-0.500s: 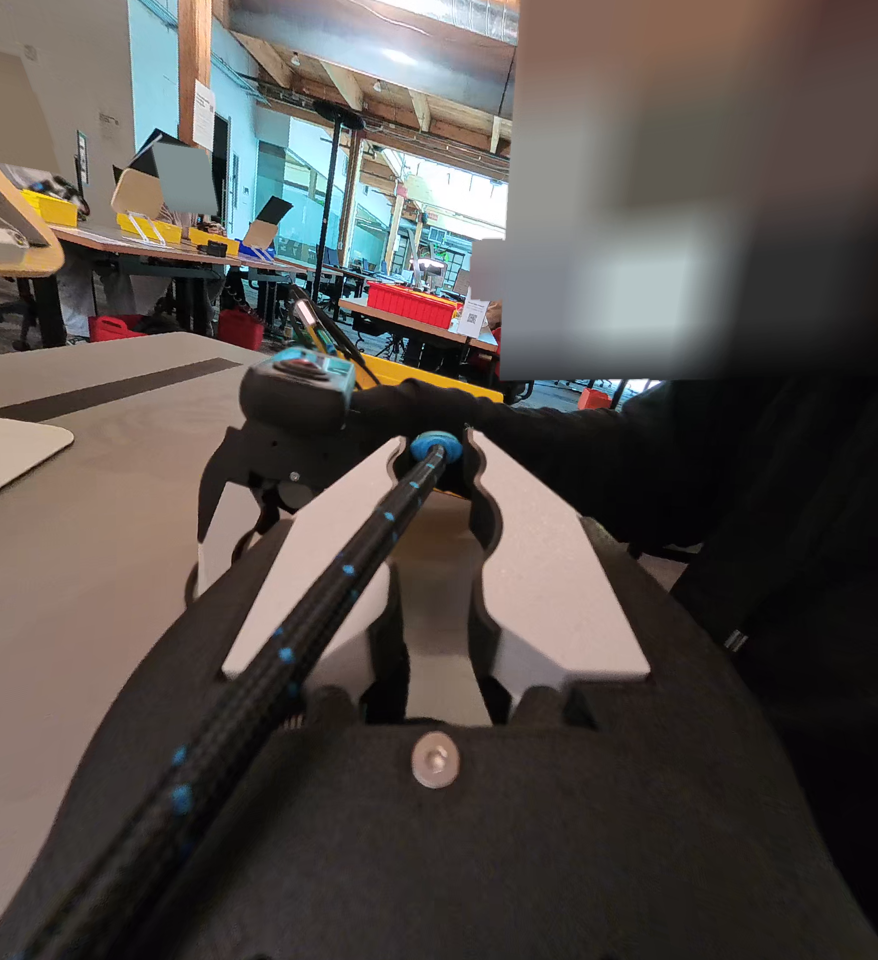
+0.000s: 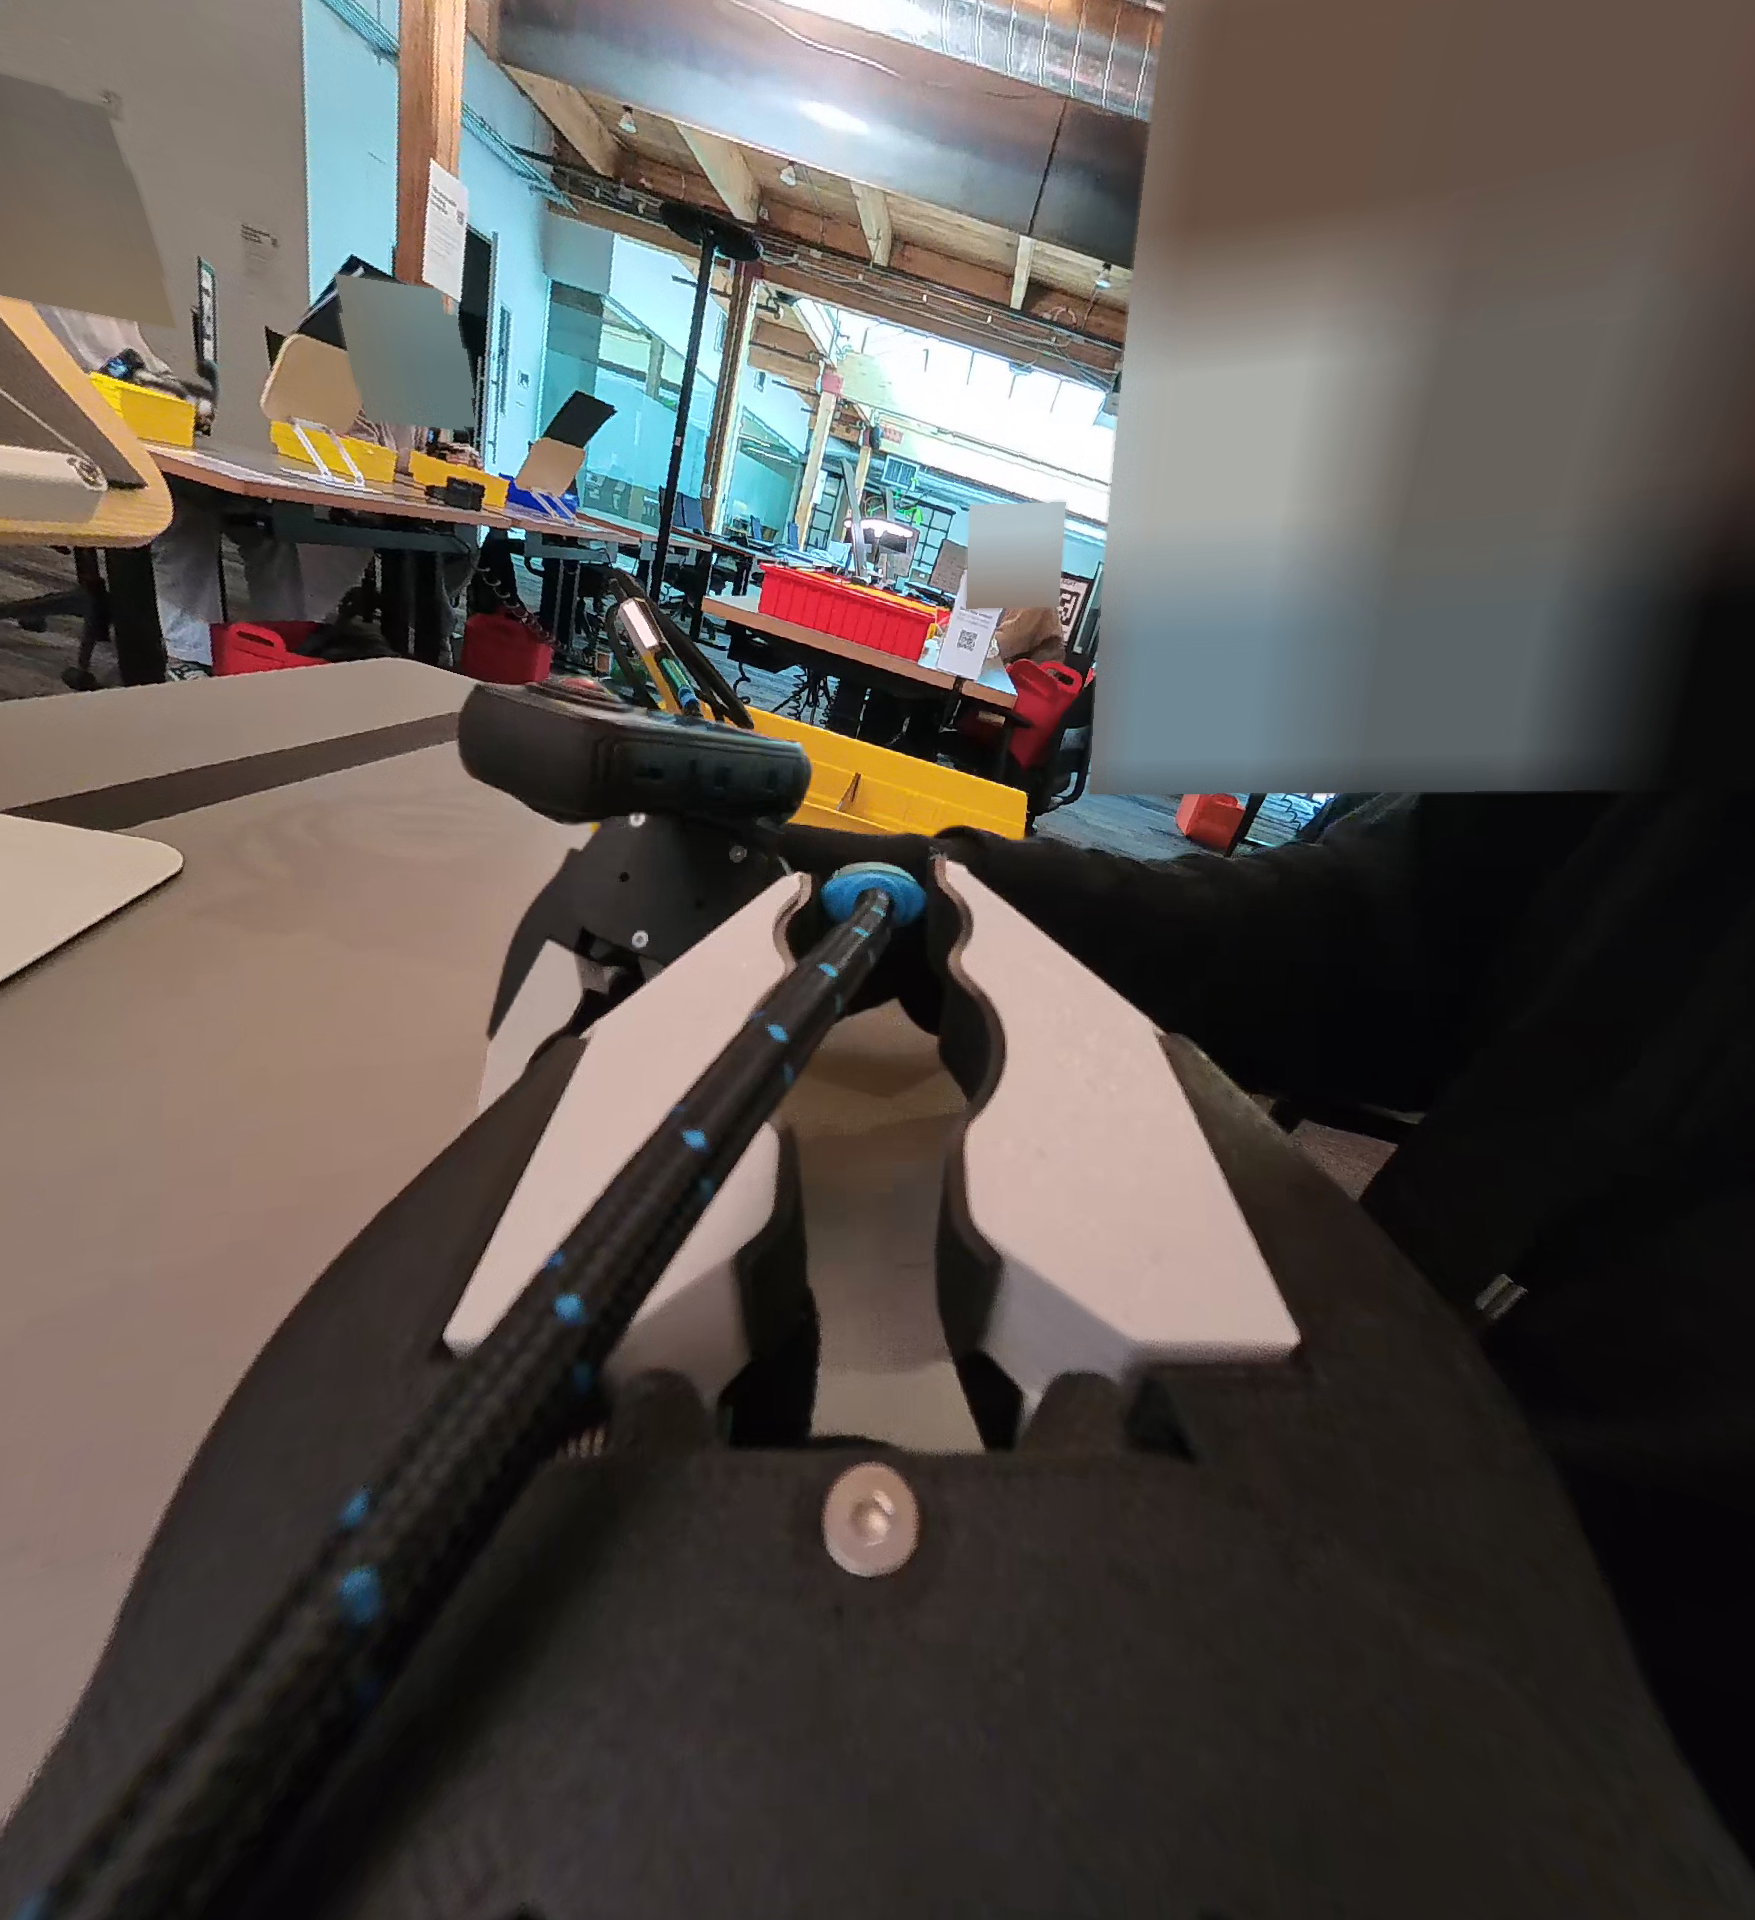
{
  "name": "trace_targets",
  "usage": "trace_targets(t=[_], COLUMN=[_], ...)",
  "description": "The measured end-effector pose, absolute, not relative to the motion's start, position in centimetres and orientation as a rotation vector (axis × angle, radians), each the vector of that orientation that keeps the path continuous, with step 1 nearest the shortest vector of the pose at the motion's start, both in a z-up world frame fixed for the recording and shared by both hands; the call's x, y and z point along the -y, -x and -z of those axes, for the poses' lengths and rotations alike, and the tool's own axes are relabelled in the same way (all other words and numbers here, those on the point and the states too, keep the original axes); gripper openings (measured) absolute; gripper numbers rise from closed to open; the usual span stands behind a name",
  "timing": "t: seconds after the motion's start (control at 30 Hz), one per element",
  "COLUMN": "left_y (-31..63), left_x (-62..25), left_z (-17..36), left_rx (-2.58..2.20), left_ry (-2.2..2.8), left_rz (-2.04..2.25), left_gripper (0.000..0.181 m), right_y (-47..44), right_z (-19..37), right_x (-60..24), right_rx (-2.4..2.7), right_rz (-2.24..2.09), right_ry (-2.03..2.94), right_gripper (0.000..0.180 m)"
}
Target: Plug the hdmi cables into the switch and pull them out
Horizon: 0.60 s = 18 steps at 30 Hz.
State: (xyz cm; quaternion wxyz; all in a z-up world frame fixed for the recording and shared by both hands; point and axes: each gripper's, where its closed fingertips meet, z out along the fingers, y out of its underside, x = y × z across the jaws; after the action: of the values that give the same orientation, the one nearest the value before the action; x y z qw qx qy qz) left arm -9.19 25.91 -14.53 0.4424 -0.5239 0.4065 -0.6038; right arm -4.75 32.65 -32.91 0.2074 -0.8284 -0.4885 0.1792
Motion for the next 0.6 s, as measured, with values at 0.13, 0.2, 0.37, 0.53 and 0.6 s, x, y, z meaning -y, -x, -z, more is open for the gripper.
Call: trace_targets(t=[0.13,0.2,0.37,0.53,0.6], left_y=[9.1,9.0,9.1,9.1,9.1], left_x=[-25.9,-25.9,-25.9,-25.8,-25.7], left_z=[14.7,14.7,14.6,14.3,14.2], left_rx=[-1.014,-1.015,-1.024,-1.032,-1.034], left_ry=[1.313,1.313,1.316,1.307,1.302], left_rz=[1.475,1.470,1.453,1.451,1.449], left_gripper=[0.017,0.017,0.017,0.017,0.017], right_y=[4.3,4.2,4.5,4.6,5.4], right_z=[33.0,33.0,32.2,31.2,31.3], right_x=[-32.7,-32.7,-31.5,-31.9,-32.5], right_rx=[1.237,1.197,1.262,1.643,1.760], right_rz=[-0.432,-0.395,-0.464,-0.333,-0.319], right_ry=[2.393,2.405,2.370,2.181,2.104], right_gripper=[0.046,0.046,0.051,0.079,0.086])
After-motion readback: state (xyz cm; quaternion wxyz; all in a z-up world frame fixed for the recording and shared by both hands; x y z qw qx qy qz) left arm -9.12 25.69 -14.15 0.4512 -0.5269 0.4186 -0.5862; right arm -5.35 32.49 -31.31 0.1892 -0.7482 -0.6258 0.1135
